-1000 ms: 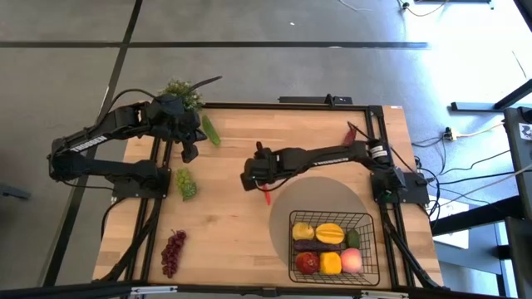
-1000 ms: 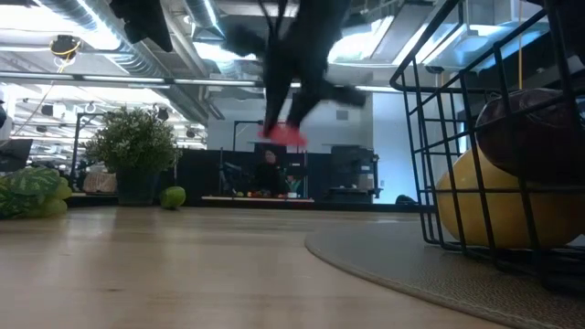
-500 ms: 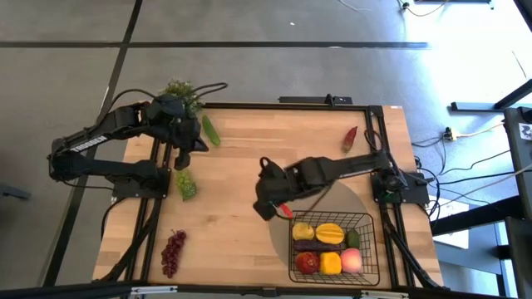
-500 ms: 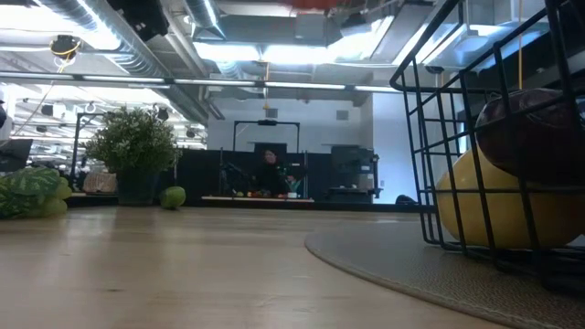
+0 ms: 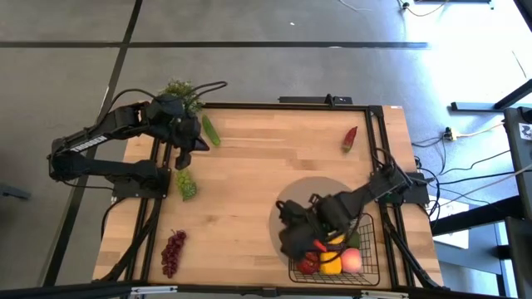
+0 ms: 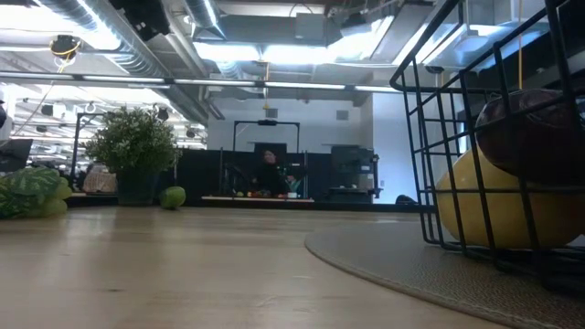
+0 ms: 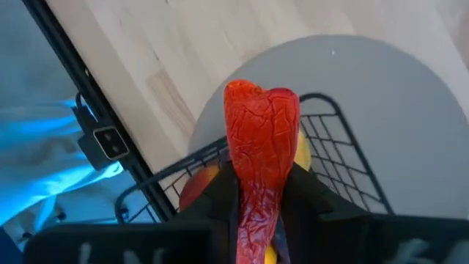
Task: Build produce basket
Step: Put the orange carrot into the wire basket
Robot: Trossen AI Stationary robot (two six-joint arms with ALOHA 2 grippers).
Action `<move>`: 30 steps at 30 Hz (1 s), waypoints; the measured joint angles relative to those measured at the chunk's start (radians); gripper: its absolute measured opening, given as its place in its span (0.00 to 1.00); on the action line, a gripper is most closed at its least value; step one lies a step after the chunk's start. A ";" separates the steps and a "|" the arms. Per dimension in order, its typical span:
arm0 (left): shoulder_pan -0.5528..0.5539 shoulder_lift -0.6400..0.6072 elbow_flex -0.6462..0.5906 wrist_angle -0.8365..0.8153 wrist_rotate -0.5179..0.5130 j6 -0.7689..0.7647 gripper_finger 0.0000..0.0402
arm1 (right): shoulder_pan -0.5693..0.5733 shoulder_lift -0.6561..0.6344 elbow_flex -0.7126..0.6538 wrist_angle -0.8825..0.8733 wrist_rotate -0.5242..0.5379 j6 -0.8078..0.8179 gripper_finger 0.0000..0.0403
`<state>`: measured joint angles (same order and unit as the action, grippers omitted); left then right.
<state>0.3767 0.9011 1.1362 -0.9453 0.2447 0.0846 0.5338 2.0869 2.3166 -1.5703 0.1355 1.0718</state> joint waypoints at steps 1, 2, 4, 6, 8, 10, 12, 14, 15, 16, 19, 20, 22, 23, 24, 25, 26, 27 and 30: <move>0.000 0.000 0.000 0.000 0.000 -0.005 0.00 | 0.008 0.000 -0.009 0.001 -0.002 0.009 0.14; 0.000 0.000 0.000 0.001 0.000 -0.013 0.00 | 0.016 0.000 -0.023 0.000 -0.008 0.023 0.14; 0.000 0.000 0.000 0.002 0.000 -0.025 0.00 | 0.030 0.000 -0.055 0.000 -0.038 0.045 0.14; 0.000 0.000 0.000 0.007 -0.001 -0.030 0.00 | 0.044 0.001 -0.091 0.000 -0.076 0.050 0.14; 0.000 0.000 0.000 0.010 -0.001 -0.030 0.00 | 0.055 0.001 -0.127 -0.001 -0.111 0.057 0.14; 0.000 0.000 0.000 0.020 -0.001 -0.031 0.00 | 0.060 0.002 -0.157 -0.001 -0.151 0.072 0.14; 0.000 0.000 0.000 0.022 -0.001 -0.030 0.00 | 0.058 0.002 -0.182 -0.002 -0.177 0.072 0.15; 0.000 0.000 0.000 0.022 -0.001 -0.030 0.00 | 0.056 0.002 -0.207 -0.001 -0.202 0.076 0.17; 0.000 0.000 0.000 0.022 -0.001 -0.030 0.00 | 0.054 0.002 -0.218 0.000 -0.210 0.076 0.18; 0.000 0.000 0.000 0.022 -0.001 -0.030 0.00 | 0.051 0.002 -0.229 0.000 -0.226 0.075 0.19; 0.000 0.000 0.000 0.022 -0.001 -0.030 0.00 | 0.034 0.001 -0.269 0.000 -0.303 0.075 0.21; 0.000 0.000 0.000 0.022 -0.001 -0.030 0.00 | 0.028 0.001 -0.283 0.000 -0.325 0.074 0.22; 0.000 0.000 0.000 0.022 -0.001 -0.030 0.00 | 0.019 0.001 -0.310 0.015 -0.351 0.061 0.22; 0.000 0.000 0.000 0.022 -0.001 -0.030 0.00 | 0.016 0.001 -0.324 0.036 -0.364 0.034 0.22; 0.000 0.000 0.000 0.022 -0.001 -0.030 0.00 | 0.013 0.001 -0.335 0.063 -0.379 -0.002 0.23; 0.000 0.000 0.000 0.022 -0.001 -0.030 0.00 | 0.012 0.001 -0.345 0.089 -0.391 -0.040 0.23; 0.000 0.000 0.000 0.022 -0.001 -0.030 0.00 | 0.010 0.001 -0.351 0.115 -0.395 -0.072 0.23; 0.000 0.000 0.000 0.023 -0.001 -0.030 0.00 | 0.011 0.001 -0.357 0.140 -0.394 -0.103 0.23; 0.000 0.000 0.000 0.022 -0.001 -0.030 0.00 | 0.008 0.001 -0.361 0.177 -0.368 -0.164 0.24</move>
<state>0.3767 0.9012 1.1362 -0.9229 0.2436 0.0547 0.5418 2.0884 1.9556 -1.3937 -0.2328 0.9079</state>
